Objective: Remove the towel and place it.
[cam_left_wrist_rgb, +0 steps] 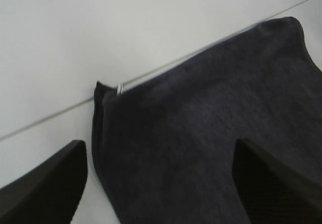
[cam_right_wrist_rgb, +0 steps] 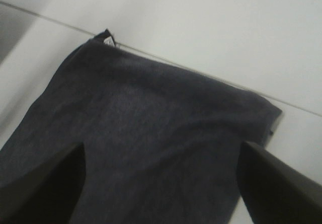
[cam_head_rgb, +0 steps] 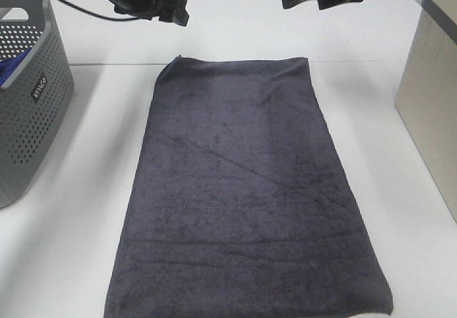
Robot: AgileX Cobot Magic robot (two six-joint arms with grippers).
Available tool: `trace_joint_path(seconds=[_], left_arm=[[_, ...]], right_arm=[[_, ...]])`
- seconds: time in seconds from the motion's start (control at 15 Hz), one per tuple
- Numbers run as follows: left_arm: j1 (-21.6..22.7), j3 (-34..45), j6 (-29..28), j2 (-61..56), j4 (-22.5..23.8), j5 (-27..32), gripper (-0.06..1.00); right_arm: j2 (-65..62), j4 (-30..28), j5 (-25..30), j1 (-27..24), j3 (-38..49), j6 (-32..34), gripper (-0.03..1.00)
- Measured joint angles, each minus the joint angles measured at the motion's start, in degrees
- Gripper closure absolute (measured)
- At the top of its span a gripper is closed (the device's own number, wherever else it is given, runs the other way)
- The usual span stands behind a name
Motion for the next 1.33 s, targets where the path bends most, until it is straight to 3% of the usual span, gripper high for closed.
trace_joint_path(seconds=[0.27,0.4,0.53,0.73,0.87,0.93,1.0,1.13,1.33], left_arm=[[-0.1,0.0,-14.8,-10.1,13.8,20.0,0.17],[-0.1,0.0,-18.2,-14.5,19.6,23.9,0.17],[0.7,0.0,-19.6,-16.6,21.8,24.2,0.17],[7.6,0.7,-21.1,-19.9,22.6,24.2,0.17],[13.2,4.4,-21.3,-23.1,21.1,24.2,0.17],[17.2,12.5,-20.1,-28.8,19.6,24.1,0.17],[17.7,15.4,-19.8,-30.1,19.6,24.1,0.17],[18.4,28.4,-19.1,-38.3,19.6,23.7,0.17],[18.4,48.1,-19.1,-53.7,19.6,17.9,0.17]], right_arm=[[-12.1,-15.4,19.1,0.0,0.0,13.7,0.16],[-17.4,-22.2,22.1,0.0,0.0,20.2,0.16],[-21.0,-26.0,22.6,0.0,0.2,23.7,0.16],[-26.6,-30.3,22.7,0.0,0.5,26.9,0.16],[-31.4,-30.8,22.7,0.0,5.2,26.9,0.17],[-38.4,-30.8,22.7,0.0,15.0,26.9,0.17],[-40.8,-30.8,22.7,0.0,17.1,26.9,0.17],[-50.9,-31.0,22.7,0.0,27.3,27.4,0.17],[-66.9,-31.2,22.8,0.0,40.6,29.3,0.17]])
